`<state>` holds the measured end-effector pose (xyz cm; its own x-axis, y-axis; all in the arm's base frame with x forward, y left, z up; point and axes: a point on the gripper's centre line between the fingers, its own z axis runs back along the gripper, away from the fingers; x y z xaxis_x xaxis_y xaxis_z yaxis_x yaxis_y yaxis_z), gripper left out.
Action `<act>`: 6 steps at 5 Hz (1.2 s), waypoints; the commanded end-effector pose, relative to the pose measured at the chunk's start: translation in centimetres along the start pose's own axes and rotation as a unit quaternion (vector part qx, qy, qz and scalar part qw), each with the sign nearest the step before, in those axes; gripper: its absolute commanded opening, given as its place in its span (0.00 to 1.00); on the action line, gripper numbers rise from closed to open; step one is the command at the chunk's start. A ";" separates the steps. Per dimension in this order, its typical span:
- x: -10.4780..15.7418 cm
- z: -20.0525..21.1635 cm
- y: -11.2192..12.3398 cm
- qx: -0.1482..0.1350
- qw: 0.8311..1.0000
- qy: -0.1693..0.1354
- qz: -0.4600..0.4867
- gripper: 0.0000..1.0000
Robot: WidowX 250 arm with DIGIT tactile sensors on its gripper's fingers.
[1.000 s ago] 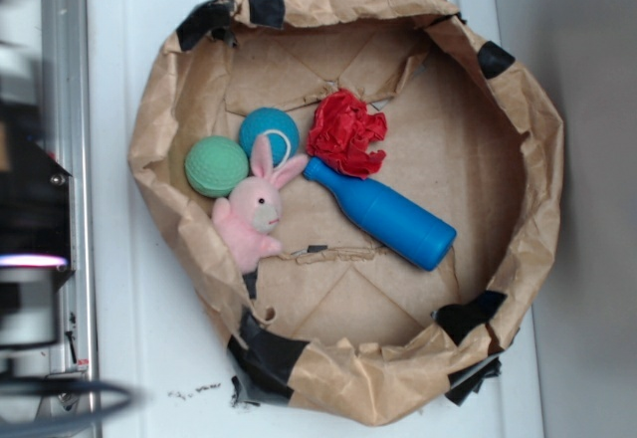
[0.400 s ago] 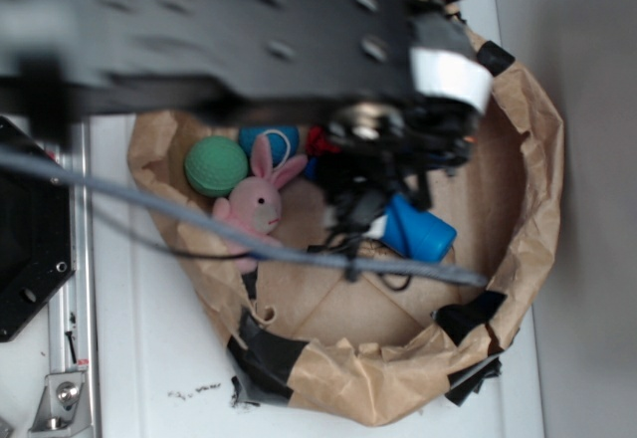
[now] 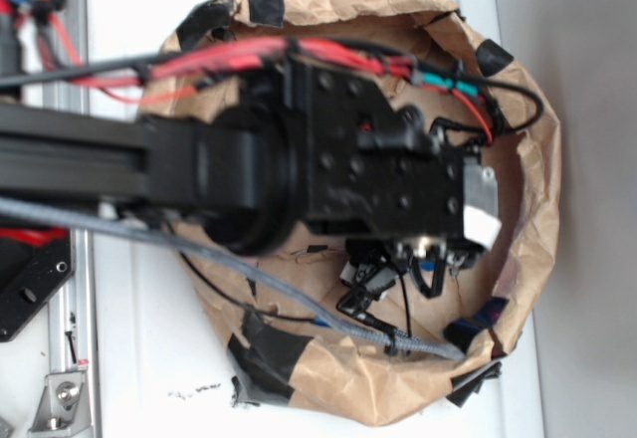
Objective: Grab the blue bottle.
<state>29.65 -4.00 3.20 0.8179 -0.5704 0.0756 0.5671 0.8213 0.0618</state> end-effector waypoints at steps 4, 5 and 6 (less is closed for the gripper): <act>-2.1 20.2 2.6 0.102 0.919 0.097 0.369 0.00; -3.6 20.1 2.8 -0.010 0.872 0.050 0.488 0.00; -4.2 19.5 2.5 -0.022 0.839 0.023 0.542 0.00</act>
<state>25.11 0.51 20.87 0.8747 0.4838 -0.0286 -0.4846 0.8741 -0.0338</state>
